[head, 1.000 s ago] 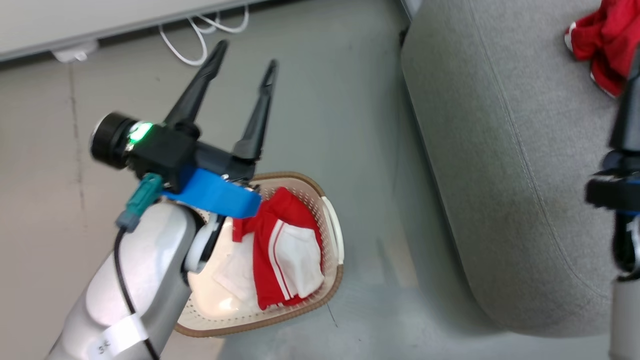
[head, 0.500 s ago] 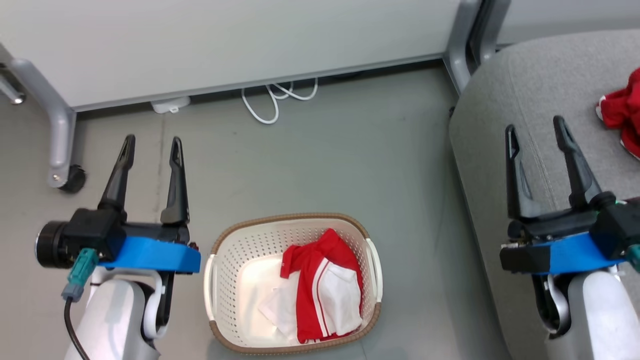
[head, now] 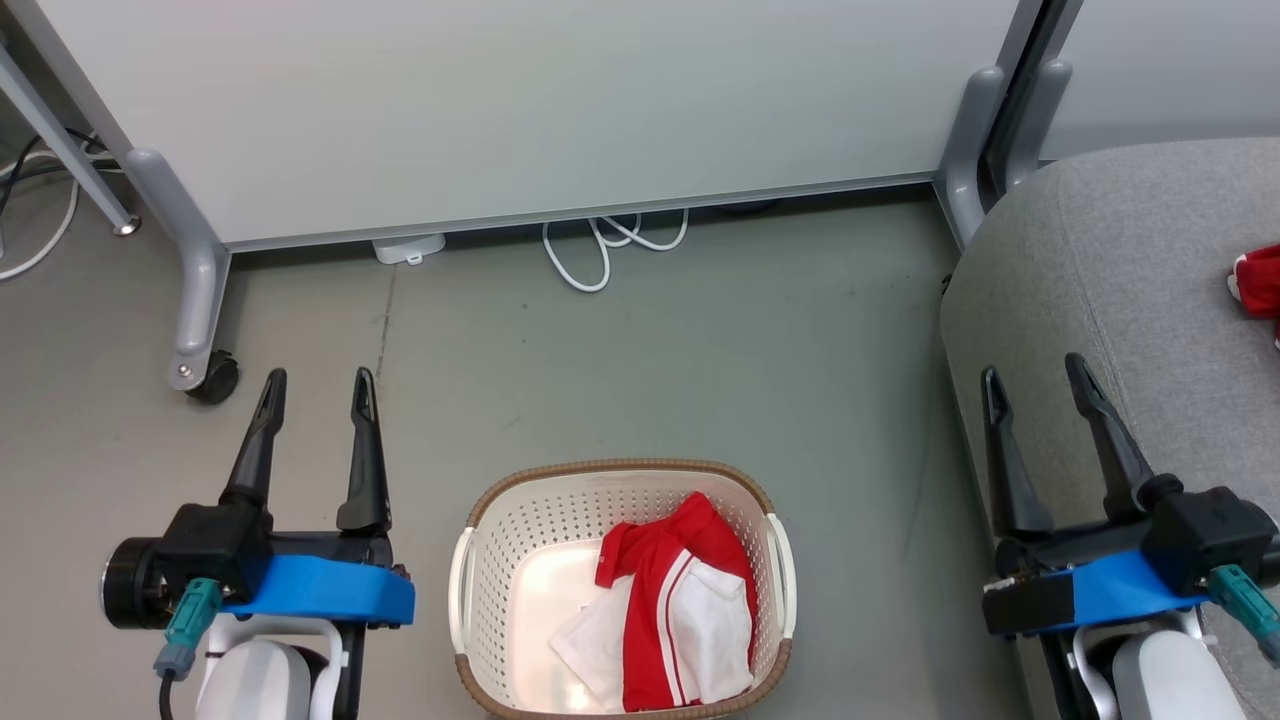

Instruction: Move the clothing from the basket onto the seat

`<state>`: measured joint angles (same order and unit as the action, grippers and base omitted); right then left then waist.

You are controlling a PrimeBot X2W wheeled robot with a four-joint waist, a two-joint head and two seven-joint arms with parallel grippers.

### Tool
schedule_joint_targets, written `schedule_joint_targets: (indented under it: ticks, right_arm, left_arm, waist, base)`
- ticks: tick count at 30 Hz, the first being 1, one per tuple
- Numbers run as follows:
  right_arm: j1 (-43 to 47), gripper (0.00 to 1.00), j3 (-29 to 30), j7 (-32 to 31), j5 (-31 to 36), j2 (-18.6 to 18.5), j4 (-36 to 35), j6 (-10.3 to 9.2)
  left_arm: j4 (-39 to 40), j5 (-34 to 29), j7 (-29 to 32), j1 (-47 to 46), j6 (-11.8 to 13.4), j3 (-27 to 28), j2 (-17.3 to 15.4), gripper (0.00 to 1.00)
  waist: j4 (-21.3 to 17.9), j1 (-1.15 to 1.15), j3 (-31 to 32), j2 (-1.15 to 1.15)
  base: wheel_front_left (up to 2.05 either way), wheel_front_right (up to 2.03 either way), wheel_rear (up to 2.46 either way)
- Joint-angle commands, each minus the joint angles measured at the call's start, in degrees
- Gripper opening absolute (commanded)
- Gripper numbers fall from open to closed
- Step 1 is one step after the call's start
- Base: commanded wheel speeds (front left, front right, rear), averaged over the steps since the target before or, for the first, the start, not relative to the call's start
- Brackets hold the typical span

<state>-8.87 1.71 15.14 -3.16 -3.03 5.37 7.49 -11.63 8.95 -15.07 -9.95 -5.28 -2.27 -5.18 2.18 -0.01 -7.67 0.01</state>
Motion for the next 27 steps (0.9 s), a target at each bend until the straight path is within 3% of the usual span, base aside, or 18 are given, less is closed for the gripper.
schedule_joint_targets:
  ticks: [1, 21, 27]
  right_arm:
    - [1.37, 1.00, -0.01, 0.01, -0.79, 0.17, 0.42, 0.01]
    - [2.83, 1.00, 0.00, 0.01, -2.25, 0.19, 2.40, 0.01]
    - [1.09, 1.00, -0.58, 0.01, -1.95, 0.18, 1.87, 0.01]
  left_arm:
    - [-0.22, -0.52, -0.15, 0.70, -0.36, 0.66, 0.41, 1.00]
    - [-0.81, -3.33, -0.15, 1.27, -1.99, 3.32, 2.19, 1.00]
    - [-2.56, -1.68, -0.15, -2.87, -2.29, -1.06, 2.26, 1.00]
  waist:
    - [0.14, 0.01, 0.26, -0.01]
    - [0.57, 0.01, 0.32, -0.01]
    - [0.02, 0.01, -2.00, -0.01]
  base:
    - [0.00, 0.00, 0.00]
    - [0.00, 0.00, 0.00]
    - [0.00, 0.00, 0.00]
